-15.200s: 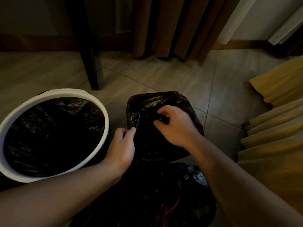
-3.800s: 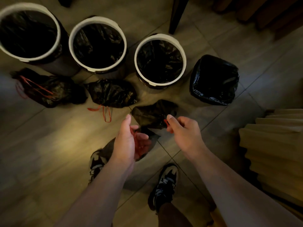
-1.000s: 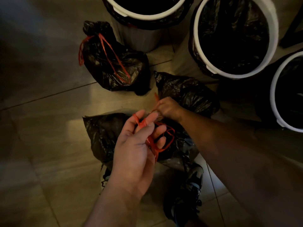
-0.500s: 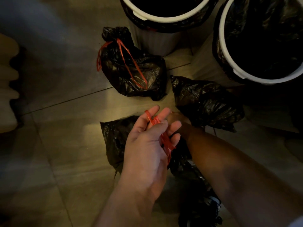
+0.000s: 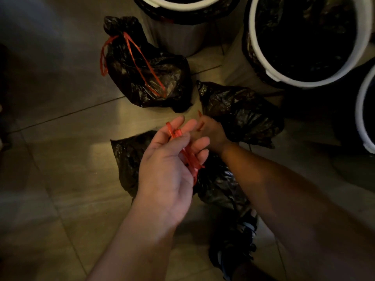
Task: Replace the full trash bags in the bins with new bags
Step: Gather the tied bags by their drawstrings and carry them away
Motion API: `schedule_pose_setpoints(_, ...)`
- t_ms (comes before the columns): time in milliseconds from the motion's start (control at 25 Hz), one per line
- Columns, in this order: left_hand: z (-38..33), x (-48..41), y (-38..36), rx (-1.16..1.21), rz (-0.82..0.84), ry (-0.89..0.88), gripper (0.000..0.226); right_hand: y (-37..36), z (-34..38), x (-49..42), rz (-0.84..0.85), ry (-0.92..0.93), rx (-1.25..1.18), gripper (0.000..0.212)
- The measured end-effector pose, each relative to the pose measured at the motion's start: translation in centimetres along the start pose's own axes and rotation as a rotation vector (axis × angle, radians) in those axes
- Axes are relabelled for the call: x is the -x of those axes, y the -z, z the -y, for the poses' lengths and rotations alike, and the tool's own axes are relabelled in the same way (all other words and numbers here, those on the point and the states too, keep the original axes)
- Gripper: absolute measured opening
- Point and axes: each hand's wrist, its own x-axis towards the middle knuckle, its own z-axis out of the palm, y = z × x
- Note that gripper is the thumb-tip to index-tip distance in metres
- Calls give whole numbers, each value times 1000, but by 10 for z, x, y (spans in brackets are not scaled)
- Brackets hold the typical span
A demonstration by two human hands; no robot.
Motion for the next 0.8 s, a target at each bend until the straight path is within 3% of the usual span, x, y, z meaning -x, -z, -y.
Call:
schedule_pose_setpoints(40, 1, 4, 0, 6, -5, -5, 30, 11, 5, 7, -86, 27, -113, 11)
schedule_pose_setpoints(280, 2, 44, -4, -54, -8, -25, 20, 107, 22, 117, -241, 77, -338, 29)
schedule_pose_setpoints(440, 10, 70, -24, -161, -49, -18, 18, 157, 42, 188, -318, 73, -329, 27)
schedule_pose_setpoints(600, 9, 95, -50, -282, -38, 14, 31, 180, 66, 242, -307, 107, -318, 23)
schedule_pose_setpoints(720, 9, 121, -54, -310, -83, 81, 16, 186, 80, 272, -333, 158, -332, 22)
schedule_pose_setpoints(800, 9, 149, -53, -321, -75, 110, 33, 189, 87, 292, -333, 177, -326, 26)
